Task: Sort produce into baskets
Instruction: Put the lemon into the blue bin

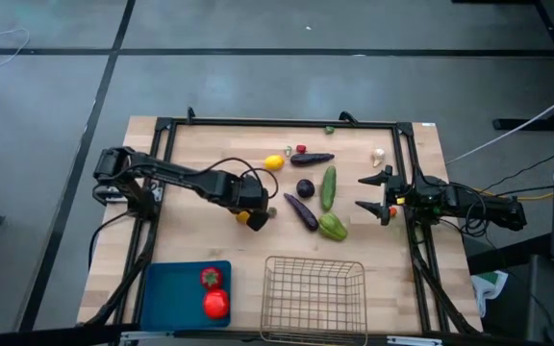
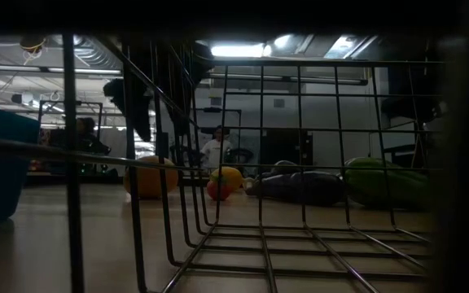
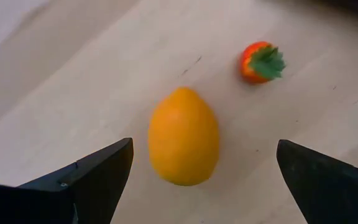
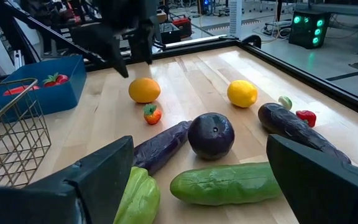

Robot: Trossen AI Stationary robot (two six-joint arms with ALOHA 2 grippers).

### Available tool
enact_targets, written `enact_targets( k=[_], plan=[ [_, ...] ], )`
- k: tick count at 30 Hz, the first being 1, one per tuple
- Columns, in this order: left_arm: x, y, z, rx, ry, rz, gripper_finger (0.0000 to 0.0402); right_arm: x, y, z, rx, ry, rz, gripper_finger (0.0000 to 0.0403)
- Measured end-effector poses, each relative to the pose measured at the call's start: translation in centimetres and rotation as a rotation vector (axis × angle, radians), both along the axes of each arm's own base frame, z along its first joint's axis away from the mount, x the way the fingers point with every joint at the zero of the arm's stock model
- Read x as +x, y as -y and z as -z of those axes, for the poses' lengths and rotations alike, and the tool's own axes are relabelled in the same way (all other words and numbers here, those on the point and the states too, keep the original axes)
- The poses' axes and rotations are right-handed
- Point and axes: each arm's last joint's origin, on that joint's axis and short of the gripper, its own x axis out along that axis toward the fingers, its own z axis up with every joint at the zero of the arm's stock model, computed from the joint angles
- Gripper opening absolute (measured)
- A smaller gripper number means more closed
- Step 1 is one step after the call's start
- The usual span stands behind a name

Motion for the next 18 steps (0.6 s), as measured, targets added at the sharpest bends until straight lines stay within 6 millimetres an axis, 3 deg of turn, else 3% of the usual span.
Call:
enact_targets(
  k=[5,11,18],
  plan=[
    [-0.3,0.1,2.1,-0.040,0.031,0.008,0.0390,0.0,0.0,0.0,0.009,0.002,0.001,0.0365],
    [-1.2,0.0,3.8,-0.037,-0.003,0.007,0.0390,0.0,0.0,0.0,0.150,0.023,0.020,0.0365],
    [-1.7,0.0,5.4,-0.037,0.022,0.013,0.0385,0.0,0.0,-0.1,0.197,0.044,0.028,0.0365]
  ],
)
